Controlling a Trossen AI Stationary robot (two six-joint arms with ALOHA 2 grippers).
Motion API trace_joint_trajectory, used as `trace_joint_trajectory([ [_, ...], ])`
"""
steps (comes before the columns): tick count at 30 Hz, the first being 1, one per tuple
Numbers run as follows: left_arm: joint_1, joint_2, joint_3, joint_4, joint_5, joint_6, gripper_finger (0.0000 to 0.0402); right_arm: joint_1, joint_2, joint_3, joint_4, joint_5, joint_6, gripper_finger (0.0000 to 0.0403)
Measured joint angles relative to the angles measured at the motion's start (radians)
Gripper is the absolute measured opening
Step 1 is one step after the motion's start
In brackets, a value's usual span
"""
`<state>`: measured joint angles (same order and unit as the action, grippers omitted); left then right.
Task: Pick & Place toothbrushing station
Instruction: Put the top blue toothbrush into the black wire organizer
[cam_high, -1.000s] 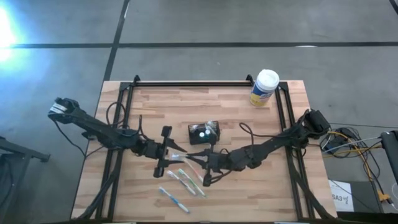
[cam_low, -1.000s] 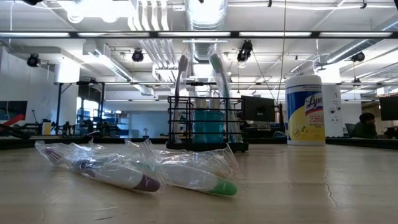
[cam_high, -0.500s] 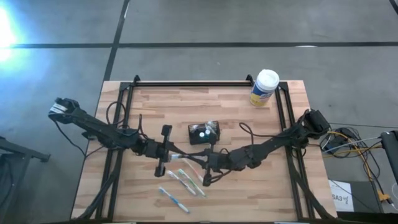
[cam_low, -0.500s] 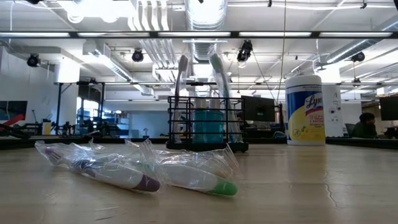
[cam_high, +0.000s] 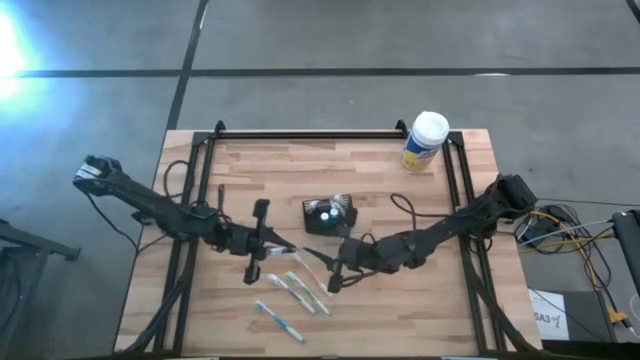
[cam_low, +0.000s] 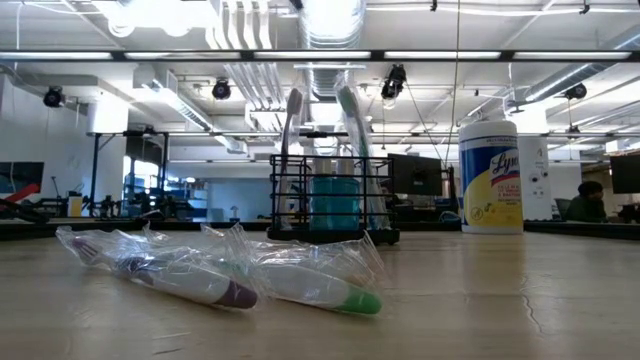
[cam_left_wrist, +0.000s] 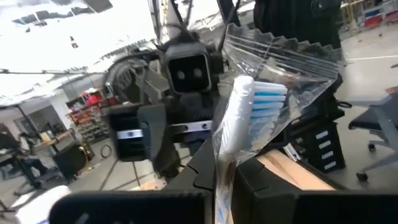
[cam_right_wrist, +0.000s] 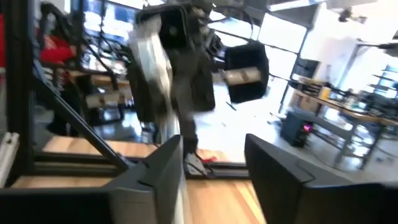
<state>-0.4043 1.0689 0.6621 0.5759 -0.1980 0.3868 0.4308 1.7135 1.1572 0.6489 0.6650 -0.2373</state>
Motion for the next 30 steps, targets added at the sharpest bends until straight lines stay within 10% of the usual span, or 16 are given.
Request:
trace_joint_trajectory([
  [7,-0.032,-0.175,-0.012,-0.218,-0.148,0.008,0.0016,0.042,-0.102,-0.007,-0.261,0.125,0.082,0.0212],
  [20,-0.032,-0.292,-0.076,-0.336,-0.168,-0.026,0.0016,-0.087,-0.417,-0.347,-0.223,-0.341,0.153,0.0025],
  [30,-0.032,-0.331,-0.105,-0.401,-0.167,-0.054,0.0016,-0.267,-0.744,-0.592,-0.171,-0.555,0.242,0.0008],
])
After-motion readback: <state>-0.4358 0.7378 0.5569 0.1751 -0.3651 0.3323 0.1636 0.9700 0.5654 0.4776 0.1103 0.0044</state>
